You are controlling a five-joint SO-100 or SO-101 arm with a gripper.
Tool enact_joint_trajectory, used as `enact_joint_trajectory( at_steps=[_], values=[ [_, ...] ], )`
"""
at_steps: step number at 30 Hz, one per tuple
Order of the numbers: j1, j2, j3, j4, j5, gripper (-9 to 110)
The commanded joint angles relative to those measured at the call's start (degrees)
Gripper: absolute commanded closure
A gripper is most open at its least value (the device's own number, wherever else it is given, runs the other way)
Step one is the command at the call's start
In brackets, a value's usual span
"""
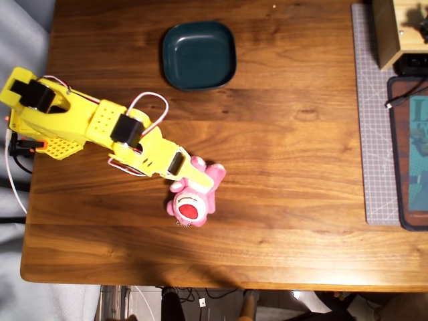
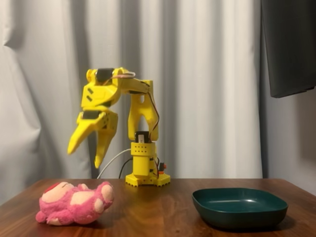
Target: Grasp a strawberry bear and put it in the bin.
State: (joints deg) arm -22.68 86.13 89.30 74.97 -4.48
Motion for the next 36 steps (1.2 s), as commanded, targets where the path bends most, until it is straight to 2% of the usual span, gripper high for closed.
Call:
enact_joint_trajectory(
  at_steps=[1, 18, 36],
  values=[
    [0.4, -2.3, -1.0, -0.3, -0.4, 49],
    [1.3, -5.2, 7.2, -5.4, -0.2, 45],
    [1.6, -16.8, -2.4, -8.0, 0.3, 46]
  ],
)
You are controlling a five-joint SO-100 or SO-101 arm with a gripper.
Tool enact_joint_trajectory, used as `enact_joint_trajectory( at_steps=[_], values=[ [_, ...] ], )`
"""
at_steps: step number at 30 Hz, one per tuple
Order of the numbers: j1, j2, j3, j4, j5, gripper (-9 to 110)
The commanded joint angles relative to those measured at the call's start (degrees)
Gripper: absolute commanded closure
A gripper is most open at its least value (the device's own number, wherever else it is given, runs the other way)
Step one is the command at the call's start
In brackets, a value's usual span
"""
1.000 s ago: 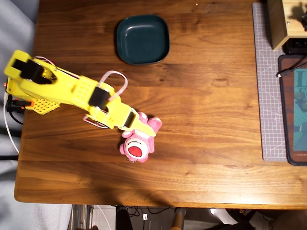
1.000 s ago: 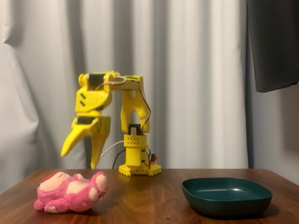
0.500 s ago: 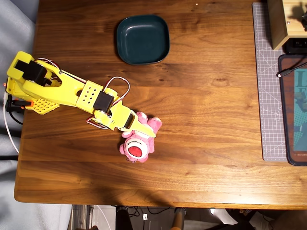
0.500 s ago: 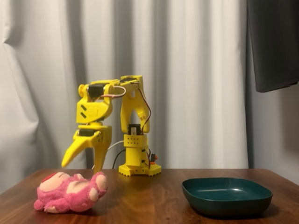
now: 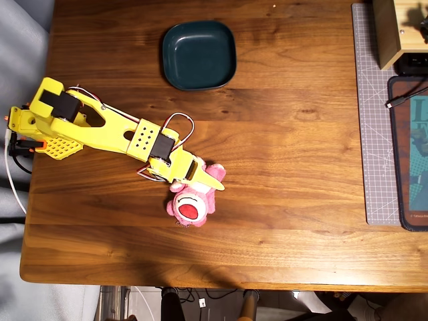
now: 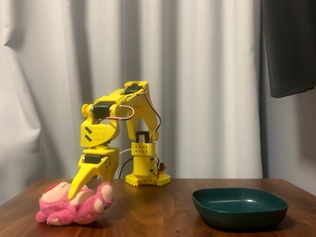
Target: Grasp a strawberry bear and put it in the bin.
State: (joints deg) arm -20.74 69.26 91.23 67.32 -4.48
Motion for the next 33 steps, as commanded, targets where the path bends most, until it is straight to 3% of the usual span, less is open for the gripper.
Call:
enact_joint_trajectory(
  at_steps=[1, 13, 20, 33],
  values=[
    [-0.5, -0.4, -4.9, -0.4, 0.3, 46],
    [-2.6, -3.6, -8.7, -0.4, 0.3, 55],
    [-2.8, -3.7, -9.6, -0.4, 0.3, 94],
    [-2.3, -3.3, -11.1, 2.8, 0.3, 101]
  ],
)
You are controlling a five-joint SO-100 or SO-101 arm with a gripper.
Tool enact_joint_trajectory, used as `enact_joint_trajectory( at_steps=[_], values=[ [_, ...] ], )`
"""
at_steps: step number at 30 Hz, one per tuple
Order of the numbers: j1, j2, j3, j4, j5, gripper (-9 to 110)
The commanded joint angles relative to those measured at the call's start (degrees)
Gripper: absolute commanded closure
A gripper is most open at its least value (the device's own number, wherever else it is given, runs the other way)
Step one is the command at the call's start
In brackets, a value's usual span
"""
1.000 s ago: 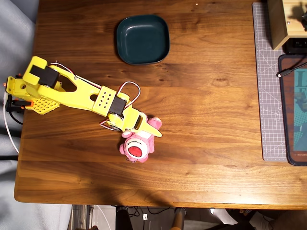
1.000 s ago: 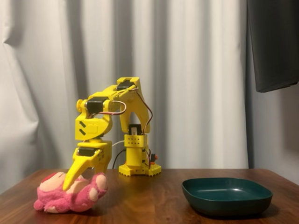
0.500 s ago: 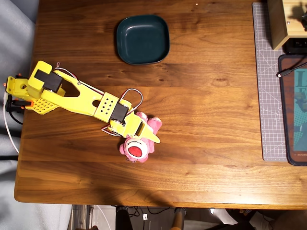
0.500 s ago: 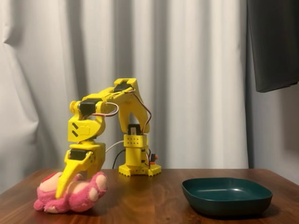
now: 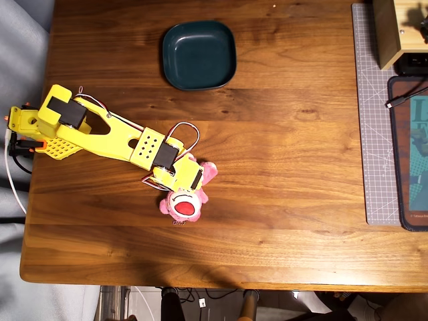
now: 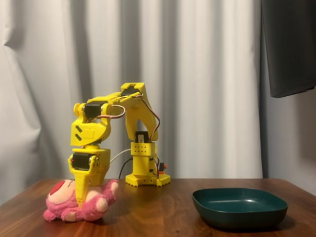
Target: Grasp a strawberry bear and put it in the bin.
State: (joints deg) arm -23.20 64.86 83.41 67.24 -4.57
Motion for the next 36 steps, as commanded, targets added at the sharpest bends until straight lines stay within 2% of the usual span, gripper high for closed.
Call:
enact_joint_trajectory(
  at_steps=[1, 11, 21, 29, 36],
  values=[
    [0.8, 1.3, -4.8, 5.2, 0.4, 101],
    [7.8, 23.1, -5.5, 11.9, 5.8, 102],
    [18.5, 44.3, -5.1, 11.5, 7.5, 102],
    [32.3, 45.8, -3.4, 8.1, 7.2, 102],
    [38.8, 46.0, 3.4, -2.1, 7.3, 102]
  ],
)
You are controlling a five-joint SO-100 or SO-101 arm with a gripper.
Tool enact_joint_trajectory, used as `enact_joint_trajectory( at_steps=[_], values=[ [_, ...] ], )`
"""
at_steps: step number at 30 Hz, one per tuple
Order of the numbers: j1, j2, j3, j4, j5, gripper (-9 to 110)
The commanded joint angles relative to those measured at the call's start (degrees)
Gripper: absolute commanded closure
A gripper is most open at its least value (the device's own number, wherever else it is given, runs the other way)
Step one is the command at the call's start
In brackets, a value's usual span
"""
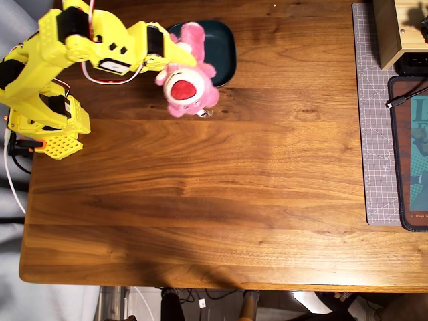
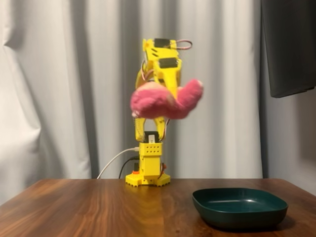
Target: Grasp a strawberry bear and put it in the bin.
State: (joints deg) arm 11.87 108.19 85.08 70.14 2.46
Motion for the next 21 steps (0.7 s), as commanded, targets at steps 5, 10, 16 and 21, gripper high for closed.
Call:
enact_joint_trajectory(
  at_steps=[5, 10, 16, 21],
  values=[
    [10.4, 2.1, 6.4, -11.2, 0.4, 102],
    [14.9, 1.6, 8.3, -11.7, 0.4, 102],
    [19.0, 3.1, 11.9, -11.6, 0.4, 102],
    [21.4, 3.2, 12.4, -11.6, 0.4, 102]
  ],
)
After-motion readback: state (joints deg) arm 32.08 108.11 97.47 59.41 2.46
